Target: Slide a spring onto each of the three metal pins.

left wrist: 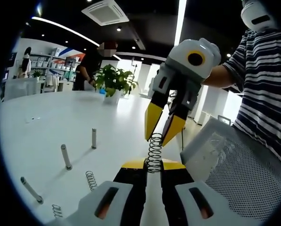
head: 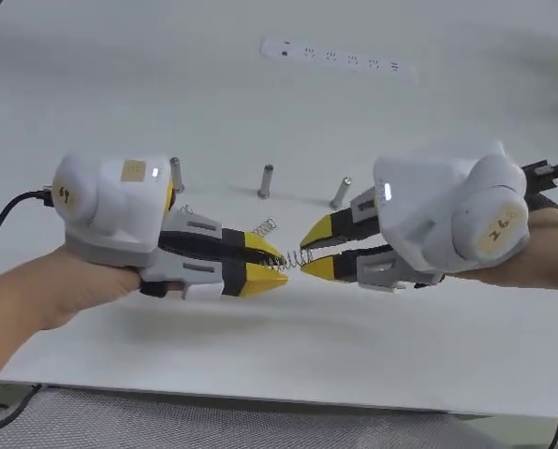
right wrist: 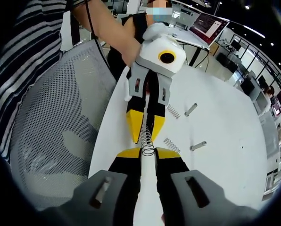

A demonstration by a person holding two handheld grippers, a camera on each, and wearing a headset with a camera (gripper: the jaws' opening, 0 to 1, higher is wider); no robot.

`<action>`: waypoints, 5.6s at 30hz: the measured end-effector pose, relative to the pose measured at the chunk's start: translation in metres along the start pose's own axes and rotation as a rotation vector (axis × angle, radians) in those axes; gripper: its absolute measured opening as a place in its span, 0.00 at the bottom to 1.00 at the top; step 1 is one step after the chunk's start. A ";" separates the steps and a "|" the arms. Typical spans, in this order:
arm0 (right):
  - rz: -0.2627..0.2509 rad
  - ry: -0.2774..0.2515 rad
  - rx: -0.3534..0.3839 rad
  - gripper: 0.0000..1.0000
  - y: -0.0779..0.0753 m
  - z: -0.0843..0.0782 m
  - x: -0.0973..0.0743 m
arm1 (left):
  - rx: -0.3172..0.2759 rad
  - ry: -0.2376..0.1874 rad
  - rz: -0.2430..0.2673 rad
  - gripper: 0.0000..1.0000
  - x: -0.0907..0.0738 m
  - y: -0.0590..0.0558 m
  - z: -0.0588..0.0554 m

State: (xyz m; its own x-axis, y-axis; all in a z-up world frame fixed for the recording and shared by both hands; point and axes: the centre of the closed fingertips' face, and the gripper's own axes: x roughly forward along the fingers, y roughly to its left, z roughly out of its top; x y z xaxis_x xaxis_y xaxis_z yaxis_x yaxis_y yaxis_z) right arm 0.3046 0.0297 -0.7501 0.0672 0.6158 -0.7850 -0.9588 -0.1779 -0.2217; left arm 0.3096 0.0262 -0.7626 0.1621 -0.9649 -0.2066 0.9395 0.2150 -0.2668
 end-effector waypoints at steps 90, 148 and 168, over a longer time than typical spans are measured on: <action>-0.181 -0.262 -0.075 0.12 -0.016 0.055 0.000 | 0.023 -0.035 0.047 0.12 -0.006 0.005 0.013; -0.242 -0.202 -0.066 0.12 -0.037 0.035 -0.010 | 0.028 0.044 0.389 0.65 -0.083 0.059 -0.021; -0.281 -0.161 -0.013 0.12 -0.046 0.016 -0.010 | -0.008 -0.009 0.579 0.97 -0.141 0.081 -0.026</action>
State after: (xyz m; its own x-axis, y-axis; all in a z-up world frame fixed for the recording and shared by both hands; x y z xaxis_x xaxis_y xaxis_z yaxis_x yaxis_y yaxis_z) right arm 0.3440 0.0443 -0.7228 0.2831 0.7556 -0.5907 -0.9053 0.0072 -0.4247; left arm 0.3544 0.1838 -0.7797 0.6520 -0.6907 -0.3129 0.6943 0.7096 -0.1198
